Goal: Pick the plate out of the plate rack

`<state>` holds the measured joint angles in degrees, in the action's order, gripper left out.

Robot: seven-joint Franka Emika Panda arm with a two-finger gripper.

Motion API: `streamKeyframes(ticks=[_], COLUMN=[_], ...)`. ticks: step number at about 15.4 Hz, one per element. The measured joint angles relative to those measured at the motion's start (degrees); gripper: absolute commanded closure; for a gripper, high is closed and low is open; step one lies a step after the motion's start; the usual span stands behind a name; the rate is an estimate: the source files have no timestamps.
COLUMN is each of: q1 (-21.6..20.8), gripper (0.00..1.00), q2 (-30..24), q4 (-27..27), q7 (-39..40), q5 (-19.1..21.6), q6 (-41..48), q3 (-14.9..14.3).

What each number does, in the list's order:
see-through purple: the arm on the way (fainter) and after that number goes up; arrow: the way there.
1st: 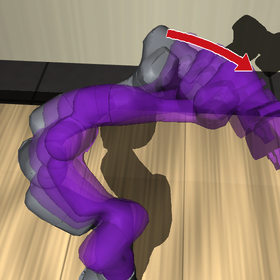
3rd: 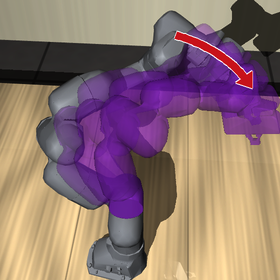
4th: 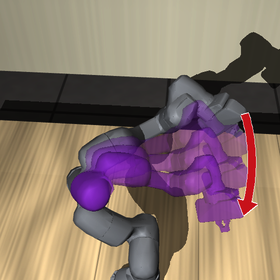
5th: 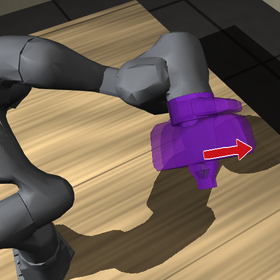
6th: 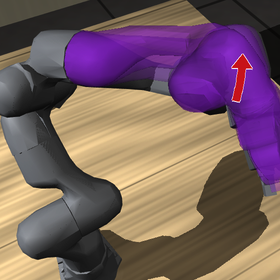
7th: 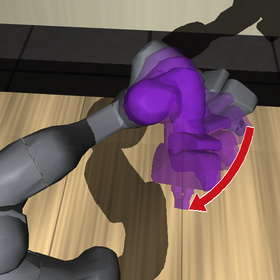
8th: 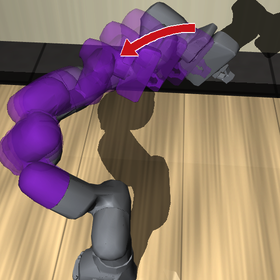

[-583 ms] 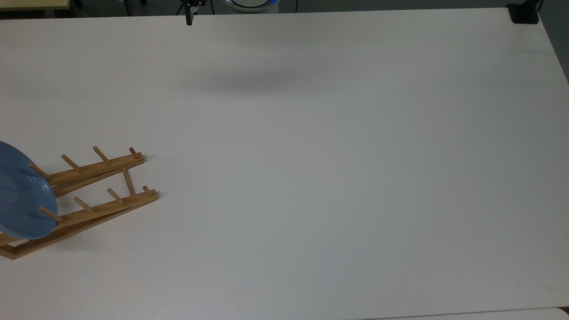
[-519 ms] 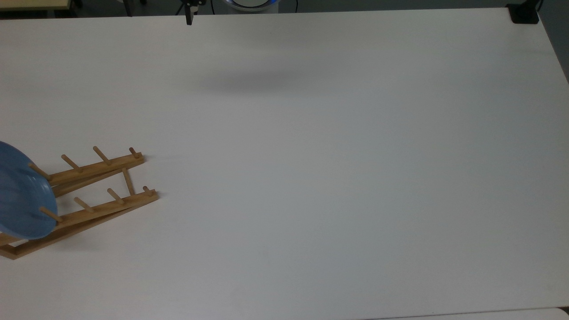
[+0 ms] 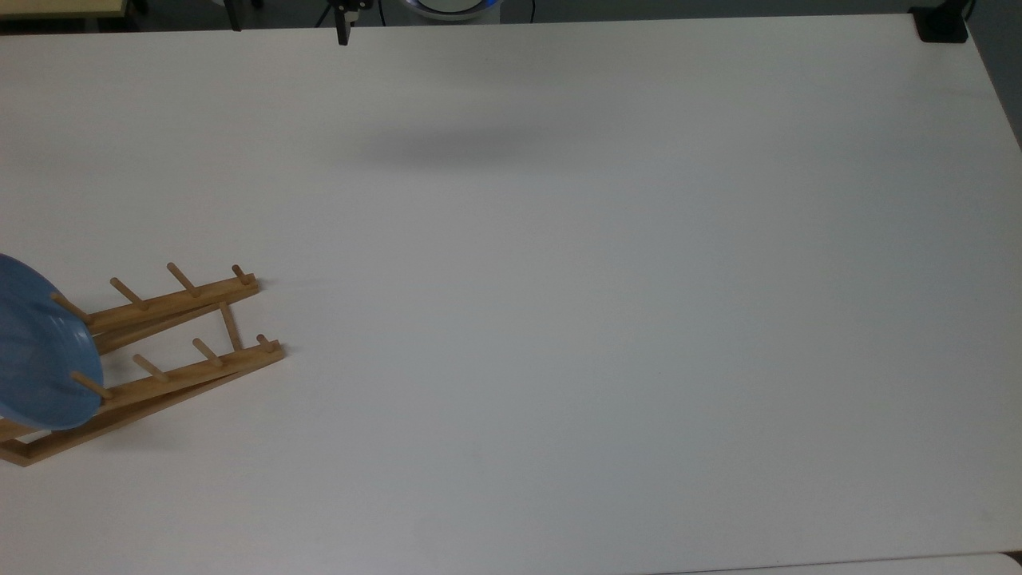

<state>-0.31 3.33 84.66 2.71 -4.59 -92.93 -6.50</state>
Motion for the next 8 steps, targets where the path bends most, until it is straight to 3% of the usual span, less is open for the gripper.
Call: streamKeyframes(ticks=[8], q1=[0.0], gripper=[0.0], q2=[0.0], q4=[0.0], q7=[0.0], q5=[0.9], q6=[0.0], q3=[0.0])
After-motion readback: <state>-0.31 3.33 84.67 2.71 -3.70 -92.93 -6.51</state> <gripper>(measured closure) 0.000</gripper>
